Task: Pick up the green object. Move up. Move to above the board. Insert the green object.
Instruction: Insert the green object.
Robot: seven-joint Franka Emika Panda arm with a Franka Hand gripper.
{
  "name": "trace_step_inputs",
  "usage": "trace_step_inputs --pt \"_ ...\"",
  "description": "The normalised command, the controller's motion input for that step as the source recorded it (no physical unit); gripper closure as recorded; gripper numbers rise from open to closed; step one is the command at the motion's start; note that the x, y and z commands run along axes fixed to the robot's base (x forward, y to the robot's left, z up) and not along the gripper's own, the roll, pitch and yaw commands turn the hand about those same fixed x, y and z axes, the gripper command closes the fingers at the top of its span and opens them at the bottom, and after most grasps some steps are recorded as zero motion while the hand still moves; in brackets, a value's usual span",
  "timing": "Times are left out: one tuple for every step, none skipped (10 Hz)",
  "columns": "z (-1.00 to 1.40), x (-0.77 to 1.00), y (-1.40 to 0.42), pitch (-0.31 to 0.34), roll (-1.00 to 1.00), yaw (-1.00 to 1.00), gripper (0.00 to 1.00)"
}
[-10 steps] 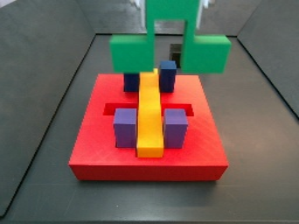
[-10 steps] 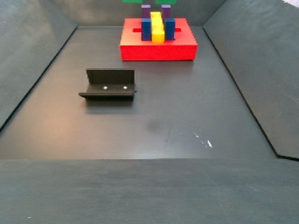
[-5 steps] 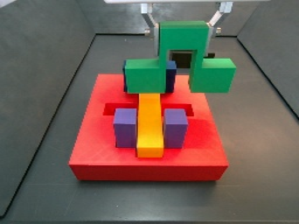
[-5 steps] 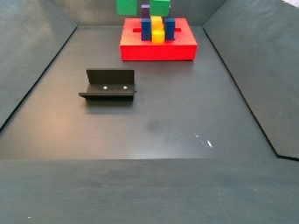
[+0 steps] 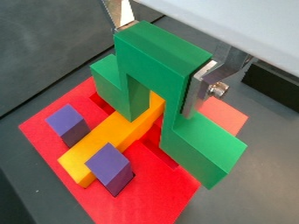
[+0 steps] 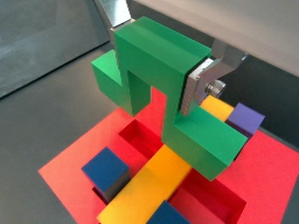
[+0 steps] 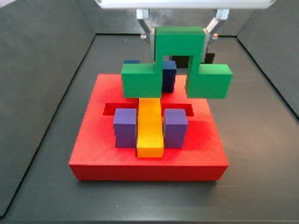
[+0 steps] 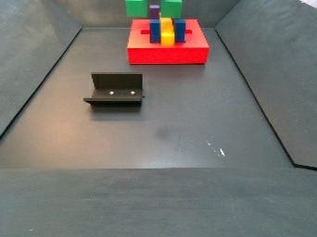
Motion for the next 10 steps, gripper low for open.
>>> trace_step_inputs --pt "-0.18 0.08 -0.02 0.009 0.36 0.0 1.0" --pt "-0.2 0.08 -0.07 0.0 0.32 0.0 1.0" --pt "-0.24 0.12 -0.07 0.0 0.33 0.02 1.0" --pt "-0.23 0.11 -0.08 0.0 0.32 0.02 1.0" --pt "-0.13 0.0 0.0 0.0 0.21 0.0 1.0" --pt "0.0 -0.16 0.08 0.0 0.0 0.0 1.0" --pt "0.42 -0.17 0.01 0.0 -0.05 0.01 1.0" --pt "0.61 -0.13 0.0 0.0 0.0 0.07 1.0" --pt "0.36 -0.38 0.0 -0.009 0.0 0.0 1.0" --pt "0.2 -0.55 0.0 -0.024 0.0 0.0 1.0"
